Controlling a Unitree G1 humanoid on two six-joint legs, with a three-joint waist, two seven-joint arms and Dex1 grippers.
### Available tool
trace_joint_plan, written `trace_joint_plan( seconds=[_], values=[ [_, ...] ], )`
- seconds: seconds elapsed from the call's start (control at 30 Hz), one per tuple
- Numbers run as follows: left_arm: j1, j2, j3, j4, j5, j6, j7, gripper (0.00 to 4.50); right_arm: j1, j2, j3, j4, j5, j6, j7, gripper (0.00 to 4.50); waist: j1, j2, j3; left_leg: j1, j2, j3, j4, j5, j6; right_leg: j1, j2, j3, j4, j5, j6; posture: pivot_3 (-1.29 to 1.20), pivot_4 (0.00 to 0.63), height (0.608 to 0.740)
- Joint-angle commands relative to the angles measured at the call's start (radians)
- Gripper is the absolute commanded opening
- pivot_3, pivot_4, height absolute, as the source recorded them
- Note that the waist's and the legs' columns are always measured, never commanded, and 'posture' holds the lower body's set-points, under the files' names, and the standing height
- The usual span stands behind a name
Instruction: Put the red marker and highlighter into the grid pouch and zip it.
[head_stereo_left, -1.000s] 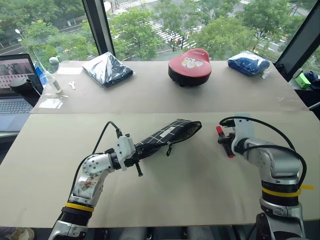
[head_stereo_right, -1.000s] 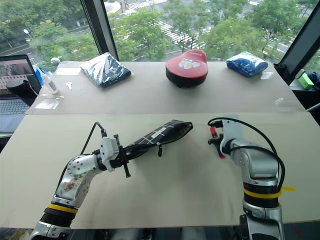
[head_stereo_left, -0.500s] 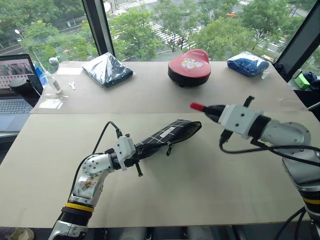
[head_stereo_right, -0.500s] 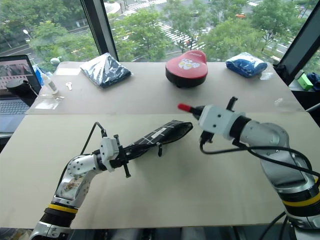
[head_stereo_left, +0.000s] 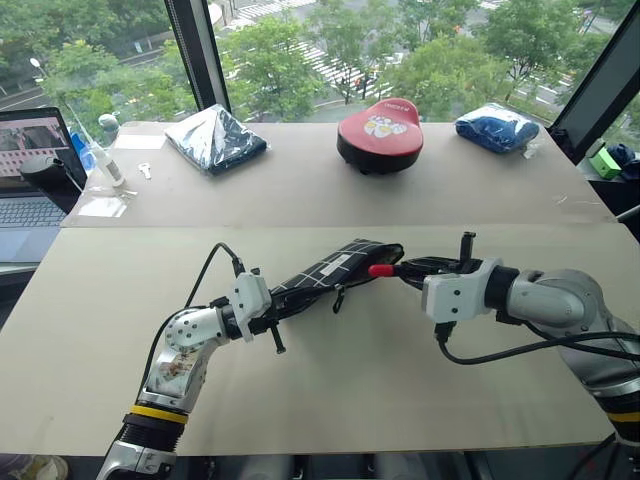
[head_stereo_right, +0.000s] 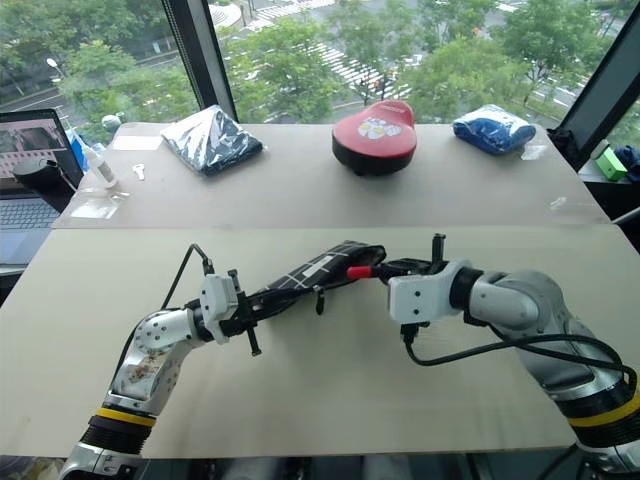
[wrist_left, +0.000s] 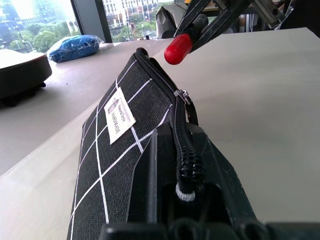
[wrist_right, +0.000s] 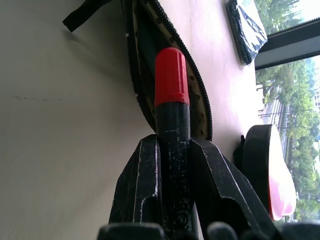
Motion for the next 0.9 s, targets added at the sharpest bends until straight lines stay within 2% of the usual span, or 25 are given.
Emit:
trace_joint_plan(
  seconds=[0.03,0.43,0.63,0.8,0.87,0.9],
  values=[
    [-0.017,0.004,0.011,-0.013,-0.009,-0.029,-0.005,0.00,-0.040,0.036,0.015,0.023,-0.043,-0.040,-0.025,0.46,0.000,0.000,0.000,0.000,0.000,0.000,0.000,0.000,0.000,0.000,0.000,0.000,0.000,0.000,0.000,0.00,0.150,0.740],
    [-0.029,-0.001,0.007,0.000,-0.010,-0.029,-0.019,0.00,-0.170,0.154,0.146,0.133,-0.130,-0.224,-0.018,0.46,-0.002,0.000,0.000,0.000,0.000,0.000,0.000,0.001,-0.002,0.000,0.000,0.000,0.000,0.000,0.000,0.00,0.150,0.740],
    [-0.034,-0.005,0.006,0.002,-0.008,-0.030,-0.019,0.00,-0.276,0.238,0.241,0.263,-0.214,-0.371,-0.050,0.46,-0.005,0.000,0.000,0.000,0.000,0.000,0.000,0.002,-0.004,-0.001,0.001,0.000,0.000,0.000,0.000,0.00,0.150,0.740],
    [-0.026,-0.005,0.006,-0.007,-0.006,-0.032,-0.014,0.00,-0.342,0.297,0.270,0.382,-0.243,-0.449,-0.080,0.46,-0.003,0.000,0.000,0.000,-0.001,0.000,0.000,0.004,-0.006,-0.001,0.001,0.000,0.000,0.000,0.000,0.00,0.150,0.740],
    [-0.022,-0.004,0.008,-0.009,-0.005,-0.033,-0.011,0.00,-0.347,0.303,0.270,0.404,-0.223,-0.452,-0.065,1.47,-0.003,0.000,0.000,0.000,-0.001,0.000,0.000,0.004,-0.007,-0.001,0.001,0.000,0.000,0.000,0.000,0.00,0.150,0.740],
    [-0.021,-0.003,0.009,-0.010,-0.005,-0.034,-0.010,0.00,-0.348,0.303,0.266,0.411,-0.214,-0.446,-0.054,1.61,-0.003,0.000,0.000,0.000,-0.001,0.000,0.000,0.004,-0.007,-0.001,0.001,0.000,0.000,0.000,0.000,0.00,0.150,0.740]
  ],
)
